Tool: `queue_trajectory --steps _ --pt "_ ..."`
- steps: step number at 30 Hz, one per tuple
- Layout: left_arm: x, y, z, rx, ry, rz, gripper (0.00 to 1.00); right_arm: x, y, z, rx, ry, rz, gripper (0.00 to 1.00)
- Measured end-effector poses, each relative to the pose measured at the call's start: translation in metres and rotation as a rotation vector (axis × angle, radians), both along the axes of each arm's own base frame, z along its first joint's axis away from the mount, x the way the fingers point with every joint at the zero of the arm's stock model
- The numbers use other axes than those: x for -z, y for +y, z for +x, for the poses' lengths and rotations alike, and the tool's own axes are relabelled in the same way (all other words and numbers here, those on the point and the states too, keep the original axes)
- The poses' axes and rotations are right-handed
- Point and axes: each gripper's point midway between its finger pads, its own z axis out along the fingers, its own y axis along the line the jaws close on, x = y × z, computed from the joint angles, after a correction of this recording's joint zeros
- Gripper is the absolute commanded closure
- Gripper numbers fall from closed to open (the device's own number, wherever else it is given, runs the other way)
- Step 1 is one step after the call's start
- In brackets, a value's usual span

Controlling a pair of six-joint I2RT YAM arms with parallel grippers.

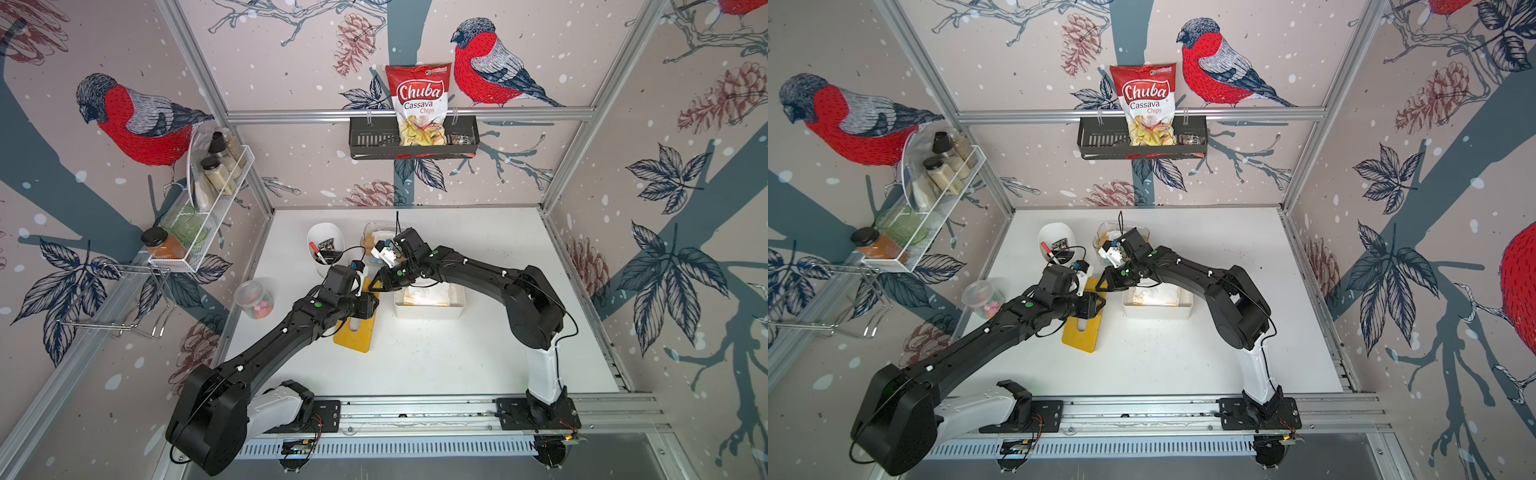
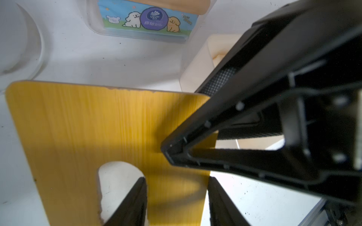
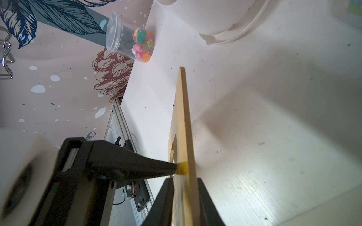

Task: Put the tissue paper into the tissue box
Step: Pick up the box lid from the center of the board.

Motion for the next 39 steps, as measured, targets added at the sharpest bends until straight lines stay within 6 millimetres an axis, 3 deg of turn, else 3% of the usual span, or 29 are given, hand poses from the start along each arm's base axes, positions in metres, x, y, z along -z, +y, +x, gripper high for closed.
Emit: queue_trajectory --steps 7,12,15,20,24,27,32,39 --pt "-0.004 -0.004 0.003 0.008 -0.015 -0.016 0.41 -0.018 -0.006 0.002 0.026 0.012 0.052 1.0" --pt "-0.012 -0.007 0.0 0.024 -0.028 -0.044 0.24 -0.037 -0.012 0.004 0.049 0.001 0.097 1.0" --pt "-0.027 -0.01 -0.003 0.043 -0.061 -0.082 0.18 -0.046 -0.021 0.007 0.074 -0.003 0.111 1.0" --pt "-0.066 -0.012 -0.007 0.051 -0.142 -0.186 0.17 -0.062 -0.042 0.017 0.136 -0.02 0.139 1.0" --pt "-0.104 -0.007 -0.002 0.037 -0.216 -0.278 0.17 -0.08 -0.063 0.025 0.203 -0.041 0.178 1.0" --pt "-0.122 0.0 0.004 -0.009 -0.231 -0.343 0.19 -0.097 -0.078 0.028 0.252 -0.063 0.222 1.0" --pt "-0.137 0.016 0.013 -0.128 -0.216 -0.469 0.21 -0.128 -0.112 0.03 0.374 -0.099 0.314 1.0" --pt "-0.13 0.02 0.015 -0.241 -0.135 -0.667 0.25 -0.171 -0.154 0.033 0.57 -0.176 0.46 1.0"
